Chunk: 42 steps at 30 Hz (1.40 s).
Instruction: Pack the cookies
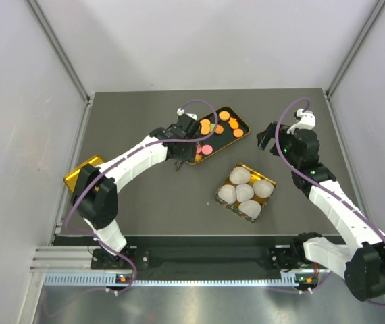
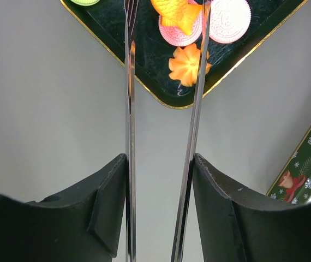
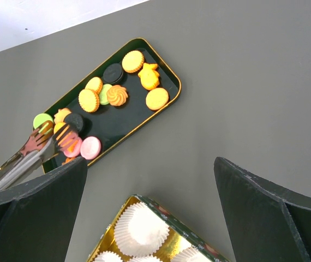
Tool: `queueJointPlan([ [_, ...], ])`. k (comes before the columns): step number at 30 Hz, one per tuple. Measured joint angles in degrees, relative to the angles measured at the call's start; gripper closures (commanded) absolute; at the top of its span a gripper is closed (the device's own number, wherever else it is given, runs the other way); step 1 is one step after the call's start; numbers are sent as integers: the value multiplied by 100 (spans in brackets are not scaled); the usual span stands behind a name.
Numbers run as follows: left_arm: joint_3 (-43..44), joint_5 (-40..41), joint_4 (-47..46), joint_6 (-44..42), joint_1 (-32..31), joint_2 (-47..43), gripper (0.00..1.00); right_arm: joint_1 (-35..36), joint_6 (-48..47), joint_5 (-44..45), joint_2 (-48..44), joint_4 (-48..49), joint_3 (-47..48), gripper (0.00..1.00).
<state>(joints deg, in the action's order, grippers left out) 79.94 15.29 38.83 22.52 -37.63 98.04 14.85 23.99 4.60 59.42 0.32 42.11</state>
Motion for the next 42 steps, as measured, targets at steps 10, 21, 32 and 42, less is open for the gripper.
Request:
queueJointPlan([
  [10, 0, -57, -15, 2, 0, 0, 46, 0, 0, 2, 0, 2, 0, 0],
  [21, 0, -70, -20, 2, 0, 0, 48, 0, 0, 2, 2, 0, 0, 0],
  [32, 0, -63, -20, 2, 0, 0, 57, 0, 0, 2, 2, 0, 0, 0],
  [42, 57, -24, 48, -9, -37, -15, 59, 0, 0, 2, 0, 0, 0, 0],
])
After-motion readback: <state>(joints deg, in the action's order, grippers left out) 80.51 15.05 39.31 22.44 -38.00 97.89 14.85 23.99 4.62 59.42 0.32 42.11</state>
